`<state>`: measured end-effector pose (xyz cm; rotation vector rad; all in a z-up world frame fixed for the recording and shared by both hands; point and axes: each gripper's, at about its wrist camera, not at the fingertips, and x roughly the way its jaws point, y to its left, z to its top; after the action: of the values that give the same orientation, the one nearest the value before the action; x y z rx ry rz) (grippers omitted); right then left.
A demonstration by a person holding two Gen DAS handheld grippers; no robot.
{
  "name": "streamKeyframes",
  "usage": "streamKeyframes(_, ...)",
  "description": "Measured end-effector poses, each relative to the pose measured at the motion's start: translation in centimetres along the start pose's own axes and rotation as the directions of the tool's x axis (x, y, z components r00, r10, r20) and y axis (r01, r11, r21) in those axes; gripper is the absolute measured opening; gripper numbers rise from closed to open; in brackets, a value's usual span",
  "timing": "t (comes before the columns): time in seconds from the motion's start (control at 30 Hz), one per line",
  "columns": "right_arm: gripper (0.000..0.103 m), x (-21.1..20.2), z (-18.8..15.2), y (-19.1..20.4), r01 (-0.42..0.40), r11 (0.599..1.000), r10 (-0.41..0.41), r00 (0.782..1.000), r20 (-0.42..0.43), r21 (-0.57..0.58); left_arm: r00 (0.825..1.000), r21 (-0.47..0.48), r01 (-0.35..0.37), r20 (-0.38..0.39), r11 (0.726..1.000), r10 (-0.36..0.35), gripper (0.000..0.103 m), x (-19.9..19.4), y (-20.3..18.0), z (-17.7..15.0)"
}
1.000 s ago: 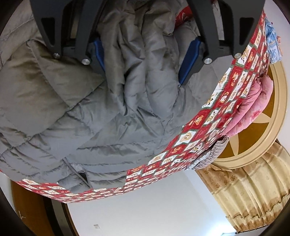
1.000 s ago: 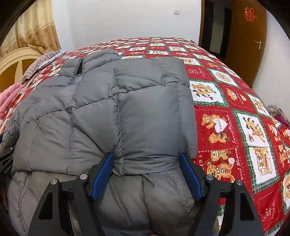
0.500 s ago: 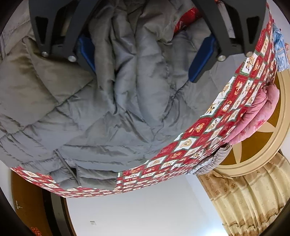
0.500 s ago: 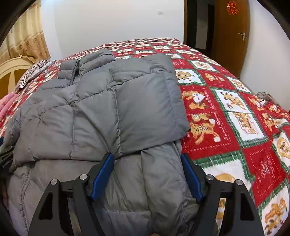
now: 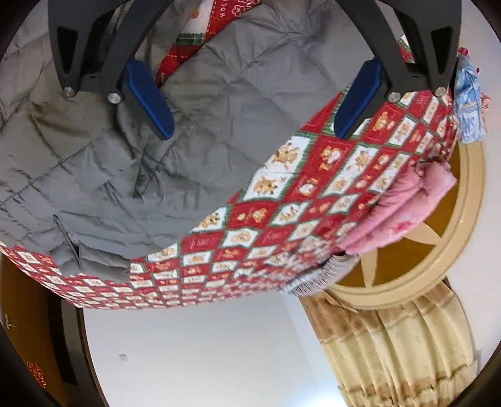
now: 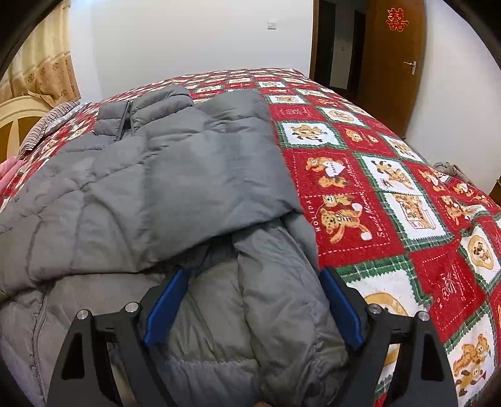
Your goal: Fold large clothes
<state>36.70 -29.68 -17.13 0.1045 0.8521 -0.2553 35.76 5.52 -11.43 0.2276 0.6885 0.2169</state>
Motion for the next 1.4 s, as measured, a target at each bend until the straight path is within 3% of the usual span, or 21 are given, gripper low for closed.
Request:
streamKeyframes(0.17, 0.086, -0.3, -0.1, 1.4, 0.024, 0.997, -0.023, 1.000, 0.008, -0.079, 0.999, -0.037, 0.031, 0.007, 0.999, -0.031, 0.103, -0.6, -0.8, 0.7)
streamKeyframes(0.33, 0.086, -3.6, 0.6, 1.8, -0.056, 0.993, 0.060, 0.998, 0.030, -0.100, 0.999, 0.038, -0.042, 0.025, 0.998, 0.041, 0.103, -1.3, -0.9, -0.3)
streamKeyframes(0.43, 0.086, -5.8, 2.9, 2.8, -0.174, 0.977, 0.181, 0.983, 0.044, -0.125, 0.993, 0.041, -0.116, 0.023, 0.992, 0.115, 0.103, -1.3, 1.6, -1.1)
streamKeyframes(0.5, 0.086, -6.0, 5.0, 3.0, -0.197, 0.970, 0.210, 0.975, 0.079, -0.141, 0.985, 0.031, -0.170, 0.017, 0.985, 0.170, 0.103, -1.2, 4.1, -1.9)
streamKeyframes(0.6, 0.086, -3.5, 7.1, 2.8, -0.202, 0.966, 0.218, 0.972, 0.087, -0.159, 0.965, 0.000, -0.262, -0.031, 0.965, 0.262, 0.103, -0.5, 8.5, -3.6)
streamKeyframes(0.7, 0.086, 1.2, 7.0, 1.4, -0.124, 0.981, 0.126, 0.992, 0.008, -0.150, 0.936, -0.042, -0.335, -0.127, 0.941, 0.328, 0.103, 0.8, 13.1, -6.2)
streamKeyframes(0.77, 0.086, 4.3, 5.9, -1.3, -0.105, 0.993, 0.102, 0.993, -0.062, -0.055, 0.923, -0.066, -0.353, -0.186, 0.933, 0.336, 0.103, 1.3, 15.3, -8.0)
streamKeyframes(0.87, 0.084, 4.4, 5.5, -4.0, -0.166, 0.984, 0.169, 0.985, -0.037, 0.064, 0.914, -0.121, -0.350, -0.261, 0.929, 0.310, 0.103, 1.7, 17.6, -10.7)
streamKeyframes(1.03, 0.084, 3.1, 5.3, -2.9, -0.096, 0.995, 0.096, 0.995, -0.032, -0.001, 0.929, -0.222, -0.301, -0.286, 0.927, 0.233, 0.103, 1.3, 18.1, -12.4)
streamKeyframes(1.23, 0.085, -2.6, 4.0, -3.0, -0.038, 0.998, 0.040, 0.999, 0.032, -0.041, 0.947, -0.301, -0.198, -0.303, 0.933, 0.103, 0.100, 2.3, 16.8, -12.3)
streamKeyframes(1.33, 0.085, -4.5, 2.9, -2.0, -0.075, 0.992, 0.080, 0.996, 0.040, -0.104, 0.952, -0.316, -0.153, -0.302, 0.936, 0.053, 0.078, 2.6, 16.1, -12.3)
streamKeyframes(1.4, 0.085, -5.4, 1.7, -1.4, -0.097, 0.984, 0.105, 0.993, 0.048, -0.152, 0.957, -0.321, -0.109, -0.291, 0.941, 0.011, 0.054, 2.5, 15.5, -12.2)
